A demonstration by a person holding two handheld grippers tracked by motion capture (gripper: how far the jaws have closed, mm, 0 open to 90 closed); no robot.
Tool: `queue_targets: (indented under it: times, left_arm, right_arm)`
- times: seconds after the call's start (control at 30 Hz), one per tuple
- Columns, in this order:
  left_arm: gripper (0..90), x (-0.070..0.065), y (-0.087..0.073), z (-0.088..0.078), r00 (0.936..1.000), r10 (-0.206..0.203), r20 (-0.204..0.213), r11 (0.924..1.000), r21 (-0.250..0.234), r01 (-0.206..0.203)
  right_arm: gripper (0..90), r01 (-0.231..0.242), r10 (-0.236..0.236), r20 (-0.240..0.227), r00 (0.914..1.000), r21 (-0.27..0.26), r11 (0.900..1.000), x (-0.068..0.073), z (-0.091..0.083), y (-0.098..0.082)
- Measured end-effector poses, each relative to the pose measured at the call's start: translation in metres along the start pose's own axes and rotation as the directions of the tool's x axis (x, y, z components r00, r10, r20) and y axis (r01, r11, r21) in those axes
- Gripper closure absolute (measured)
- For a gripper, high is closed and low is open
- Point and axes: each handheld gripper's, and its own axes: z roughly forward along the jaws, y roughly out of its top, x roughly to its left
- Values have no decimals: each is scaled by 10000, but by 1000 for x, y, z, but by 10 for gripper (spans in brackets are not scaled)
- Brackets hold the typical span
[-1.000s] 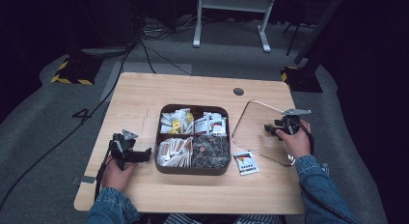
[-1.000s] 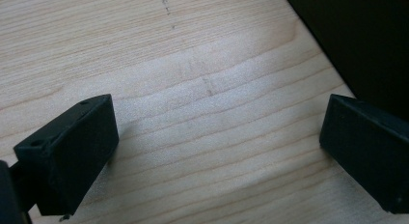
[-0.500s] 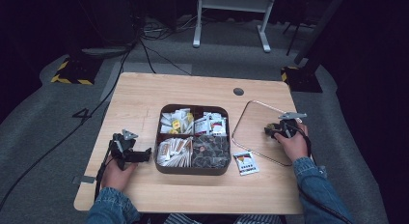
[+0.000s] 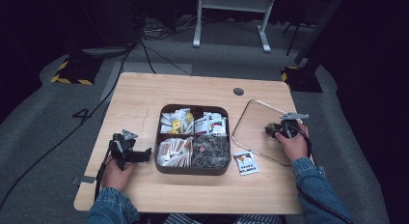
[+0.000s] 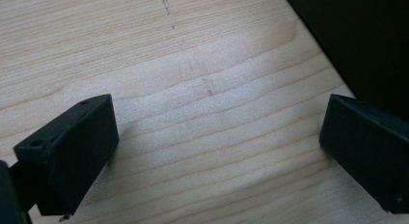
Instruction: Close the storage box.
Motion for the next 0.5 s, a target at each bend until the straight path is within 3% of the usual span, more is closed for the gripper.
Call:
queue_targets:
  times: [0.1, 0.5]
  left_arm:
    - [4, 0, 0, 0, 10000, 0, -11, 10000, 2, 0]
    - [4, 0, 0, 0, 10000, -4, 0, 10000, -2, 4]
  right_arm:
    - [589, -164, 161, -139, 9998, -188, 9997, 0, -5, 4]
    - [589, -124, 96, -311, 9995, -896, 9959, 4, -35, 27]
